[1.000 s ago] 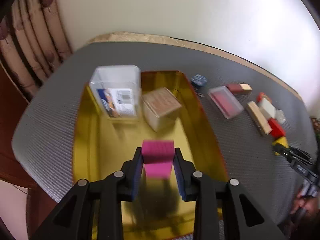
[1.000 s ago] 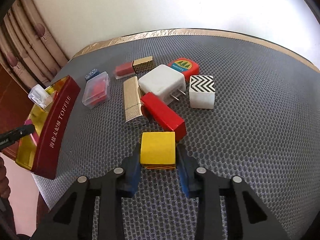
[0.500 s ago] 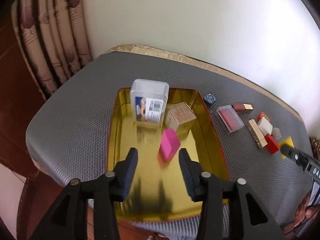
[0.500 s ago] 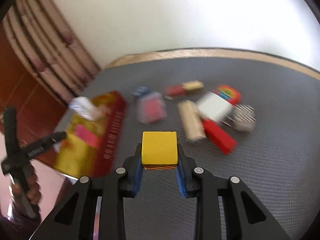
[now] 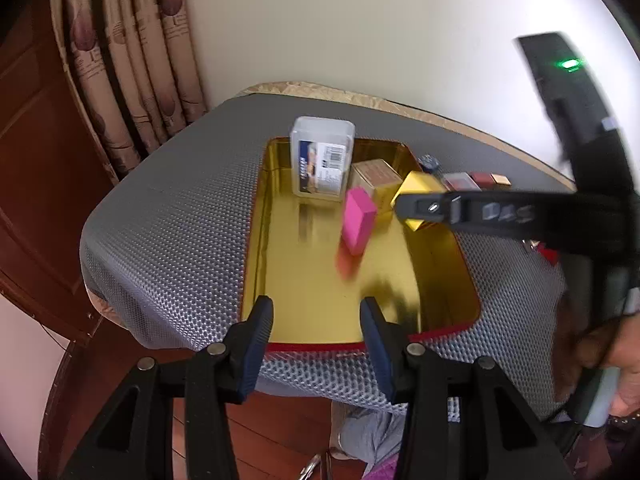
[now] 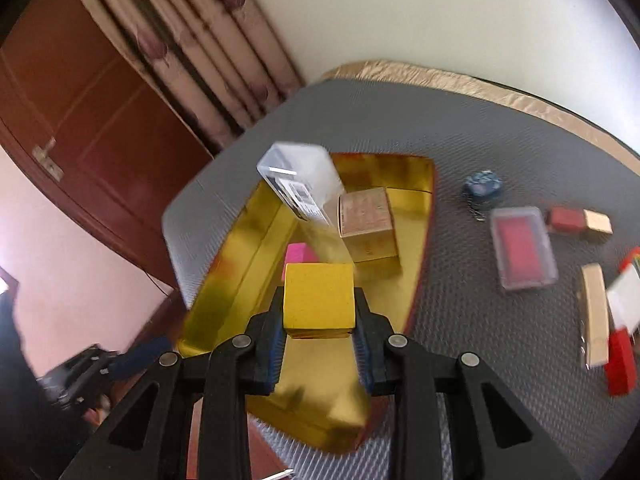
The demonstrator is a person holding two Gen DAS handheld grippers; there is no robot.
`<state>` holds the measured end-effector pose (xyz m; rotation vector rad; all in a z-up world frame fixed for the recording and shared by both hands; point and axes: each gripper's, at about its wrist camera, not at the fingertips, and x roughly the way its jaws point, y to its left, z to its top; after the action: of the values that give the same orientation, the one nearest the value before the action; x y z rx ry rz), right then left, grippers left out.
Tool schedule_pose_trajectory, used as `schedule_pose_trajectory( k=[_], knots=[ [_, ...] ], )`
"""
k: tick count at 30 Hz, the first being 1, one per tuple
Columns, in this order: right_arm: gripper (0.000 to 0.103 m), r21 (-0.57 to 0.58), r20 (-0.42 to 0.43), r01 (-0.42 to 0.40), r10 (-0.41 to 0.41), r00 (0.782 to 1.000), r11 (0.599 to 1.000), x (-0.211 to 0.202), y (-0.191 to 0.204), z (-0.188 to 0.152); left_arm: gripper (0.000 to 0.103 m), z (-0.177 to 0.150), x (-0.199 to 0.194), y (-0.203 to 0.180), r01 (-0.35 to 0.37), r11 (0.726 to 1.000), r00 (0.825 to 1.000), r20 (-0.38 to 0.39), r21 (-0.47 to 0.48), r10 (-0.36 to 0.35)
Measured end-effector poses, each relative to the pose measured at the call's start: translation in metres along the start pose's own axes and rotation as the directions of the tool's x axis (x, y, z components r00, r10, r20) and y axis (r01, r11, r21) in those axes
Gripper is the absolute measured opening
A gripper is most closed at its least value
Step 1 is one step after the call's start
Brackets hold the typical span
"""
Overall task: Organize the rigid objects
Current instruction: 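Place the pink block in the tray with the left gripper while the right gripper places the yellow block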
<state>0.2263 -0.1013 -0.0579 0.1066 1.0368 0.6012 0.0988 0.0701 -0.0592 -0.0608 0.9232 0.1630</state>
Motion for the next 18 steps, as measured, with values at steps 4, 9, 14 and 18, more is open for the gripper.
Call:
schedule_pose_trajectory(
  k=[4, 9, 14, 18],
  knots=[
    [0.028, -0.003, -0.048, 0.023, -0.023, 0.999, 1.000, 0.023, -0.001, 0.004, 0.046, 0.000, 0.005, 0.006, 0.021, 1.000, 1.000, -0.012, -0.019, -0.021],
    [0.028, -0.003, -0.084, 0.035, -0.035, 0.996, 0.999, 0.047, -0.002, 0.010, 0.046, -0.002, 0.014, 0.006, 0.027, 1.000, 0.999, -0.038, -0.009, -0.028],
    [0.028, -0.031, -0.089, 0.089, -0.092, 0.992, 0.996, 0.064, -0.005, 0.022, 0.046, -0.002, 0.018, 0.008, 0.025, 1.000, 0.999, -0.045, -0.015, -0.025],
    [0.028, -0.052, -0.080, 0.155, -0.159, 0.984, 0.987, 0.069, -0.009, 0.031, 0.046, -0.001, 0.022, 0.011, 0.023, 0.999, 0.998, -0.055, -0.023, -0.025]
  ],
)
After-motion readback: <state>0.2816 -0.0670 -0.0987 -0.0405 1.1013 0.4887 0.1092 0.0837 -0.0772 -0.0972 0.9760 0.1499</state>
